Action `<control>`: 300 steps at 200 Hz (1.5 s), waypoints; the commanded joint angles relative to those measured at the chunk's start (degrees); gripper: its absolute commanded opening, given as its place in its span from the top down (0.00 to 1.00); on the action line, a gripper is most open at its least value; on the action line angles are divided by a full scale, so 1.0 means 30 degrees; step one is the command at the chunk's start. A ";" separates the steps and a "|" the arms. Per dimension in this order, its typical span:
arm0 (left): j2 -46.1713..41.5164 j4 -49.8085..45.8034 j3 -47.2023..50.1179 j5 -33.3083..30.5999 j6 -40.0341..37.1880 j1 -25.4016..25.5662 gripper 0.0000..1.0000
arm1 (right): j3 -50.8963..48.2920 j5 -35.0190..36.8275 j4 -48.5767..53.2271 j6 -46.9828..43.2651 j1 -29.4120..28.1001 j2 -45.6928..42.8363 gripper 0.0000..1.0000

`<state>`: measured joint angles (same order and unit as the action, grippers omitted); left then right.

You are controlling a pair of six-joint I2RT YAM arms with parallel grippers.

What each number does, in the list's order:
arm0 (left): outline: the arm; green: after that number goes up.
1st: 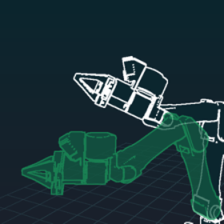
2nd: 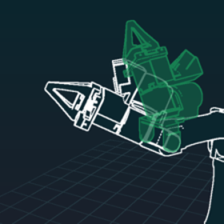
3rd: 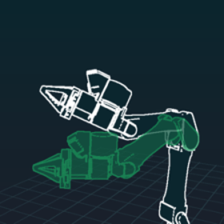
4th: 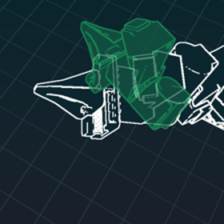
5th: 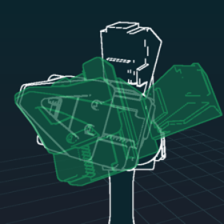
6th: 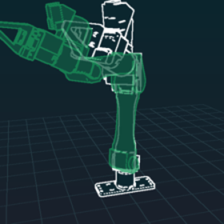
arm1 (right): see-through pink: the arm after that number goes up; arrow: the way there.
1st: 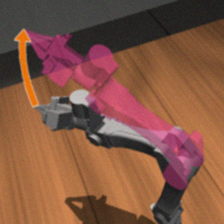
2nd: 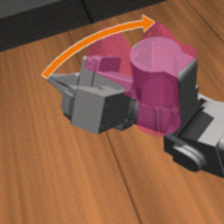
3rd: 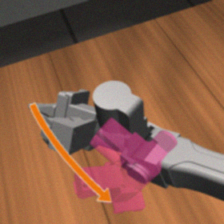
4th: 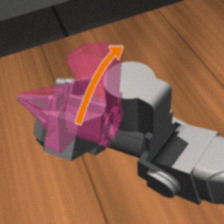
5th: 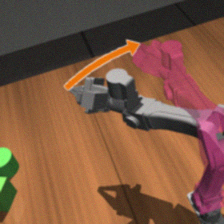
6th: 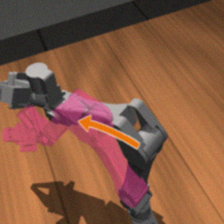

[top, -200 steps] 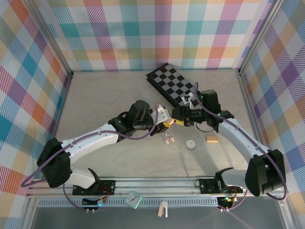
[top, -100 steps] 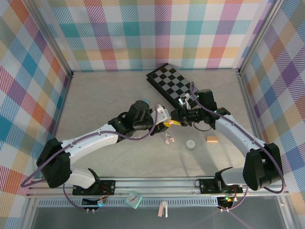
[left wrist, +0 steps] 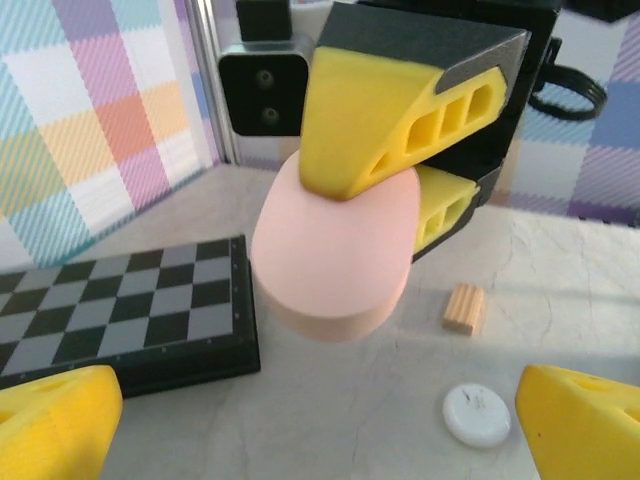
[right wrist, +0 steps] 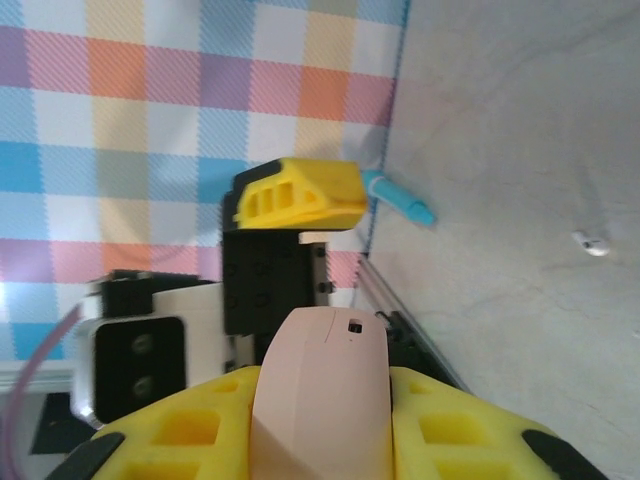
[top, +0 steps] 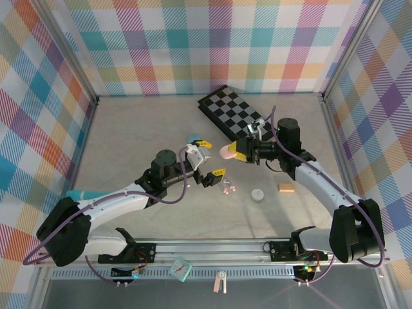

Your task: Insert the wireless bluetooth earbuds into the charging case

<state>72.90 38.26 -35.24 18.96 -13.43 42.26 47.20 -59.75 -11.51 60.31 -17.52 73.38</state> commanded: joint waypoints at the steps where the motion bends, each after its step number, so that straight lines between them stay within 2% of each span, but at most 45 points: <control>1: 0.1037 0.8111 0.0907 0.1228 0.1869 -0.0697 0.00 | -0.0515 -0.1303 -0.6418 0.4580 0.0009 -0.0245 1.00; 28: 0.3506 1.3192 0.0725 0.3022 0.4201 -0.1610 0.04 | -0.0808 -0.0983 -1.1289 0.8656 0.0009 0.0383 1.00; 43: 0.4182 1.3062 -0.0136 0.4040 0.4462 -0.1753 0.05 | -0.0734 -0.0831 -1.2914 1.0118 0.0014 0.0772 1.00; 58: 0.4565 1.3116 -0.0730 0.4438 0.4488 -0.1753 0.06 | -0.0587 -0.0727 -1.3093 1.0507 -0.0040 0.1032 1.00; 85: 0.5231 1.3145 -0.1745 0.5285 0.4366 -0.1752 0.17 | -0.0638 -0.0454 -1.4787 1.1974 -0.0218 0.1522 1.00; 122: 0.5926 1.3153 -0.2982 0.6600 0.5392 -0.1753 0.27 | -0.0719 -0.0079 -1.5442 1.2310 -0.0387 0.1779 1.00; 180: 0.5829 1.3160 -0.3024 0.7293 0.4858 -0.1753 0.42 | -0.0938 0.0380 -1.7201 1.3606 -0.0619 0.2249 1.00; 273: 0.5757 1.3127 -0.3220 0.7972 0.4949 -0.1665 0.68 | -0.1172 0.0373 -1.6404 1.2909 -0.0748 0.2169 1.00; 289: 0.5771 1.3116 -0.3252 0.8002 0.4958 -0.1636 0.68 | -0.1192 0.0363 -1.6321 1.2831 -0.0779 0.2191 1.00; 300: 0.5728 1.3116 -0.3251 0.8067 0.4984 -0.1606 0.65 | -0.1198 0.0351 -1.6147 1.2716 -0.0817 0.2169 1.00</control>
<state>90.37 74.04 -43.24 38.65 1.91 36.86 44.38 -59.90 -59.13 99.68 -19.31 79.75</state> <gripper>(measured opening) 0.358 0.290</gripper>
